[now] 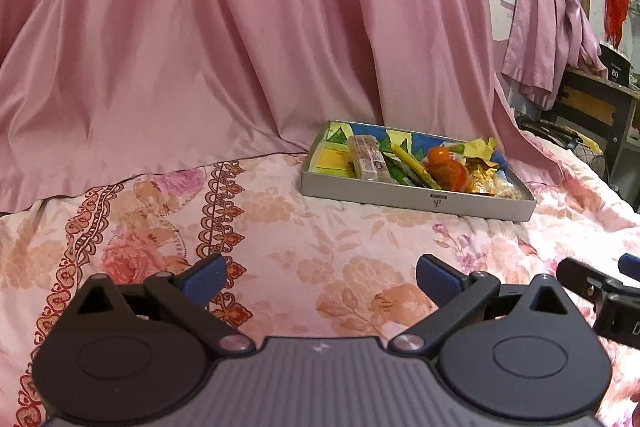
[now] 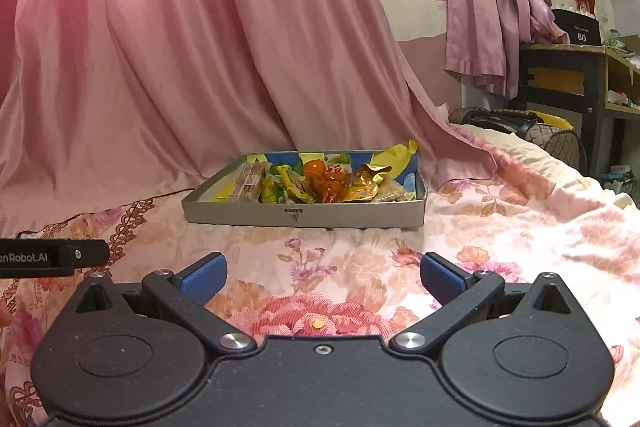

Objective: Organize snacks

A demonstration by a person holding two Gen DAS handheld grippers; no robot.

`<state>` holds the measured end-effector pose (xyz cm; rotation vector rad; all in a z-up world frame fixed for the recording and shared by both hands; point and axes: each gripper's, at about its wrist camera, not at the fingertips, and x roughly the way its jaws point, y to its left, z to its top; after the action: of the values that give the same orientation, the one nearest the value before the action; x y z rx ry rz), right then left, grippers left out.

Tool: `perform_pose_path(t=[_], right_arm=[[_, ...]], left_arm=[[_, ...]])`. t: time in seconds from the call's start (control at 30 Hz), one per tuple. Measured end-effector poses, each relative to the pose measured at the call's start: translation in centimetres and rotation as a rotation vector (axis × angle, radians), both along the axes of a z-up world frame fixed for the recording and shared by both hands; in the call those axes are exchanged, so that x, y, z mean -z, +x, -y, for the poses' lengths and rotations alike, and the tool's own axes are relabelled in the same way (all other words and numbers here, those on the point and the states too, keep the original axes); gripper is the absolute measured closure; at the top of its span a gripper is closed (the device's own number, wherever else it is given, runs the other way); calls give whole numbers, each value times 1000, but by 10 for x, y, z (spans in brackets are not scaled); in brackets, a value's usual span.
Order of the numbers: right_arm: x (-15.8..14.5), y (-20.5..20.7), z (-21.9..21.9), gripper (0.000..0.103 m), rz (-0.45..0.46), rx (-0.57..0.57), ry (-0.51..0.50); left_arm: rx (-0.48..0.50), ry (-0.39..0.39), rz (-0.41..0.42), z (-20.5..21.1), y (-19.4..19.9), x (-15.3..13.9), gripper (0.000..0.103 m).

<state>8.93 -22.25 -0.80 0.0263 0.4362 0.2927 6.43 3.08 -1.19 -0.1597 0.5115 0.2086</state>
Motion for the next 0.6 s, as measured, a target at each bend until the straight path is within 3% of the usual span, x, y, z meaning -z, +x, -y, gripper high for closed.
perform_pose_path(t=[0.6], right_arm=[[2,1,5,1,-3,19,22]], left_arm=[[17,19,1,5,-2,0,0]])
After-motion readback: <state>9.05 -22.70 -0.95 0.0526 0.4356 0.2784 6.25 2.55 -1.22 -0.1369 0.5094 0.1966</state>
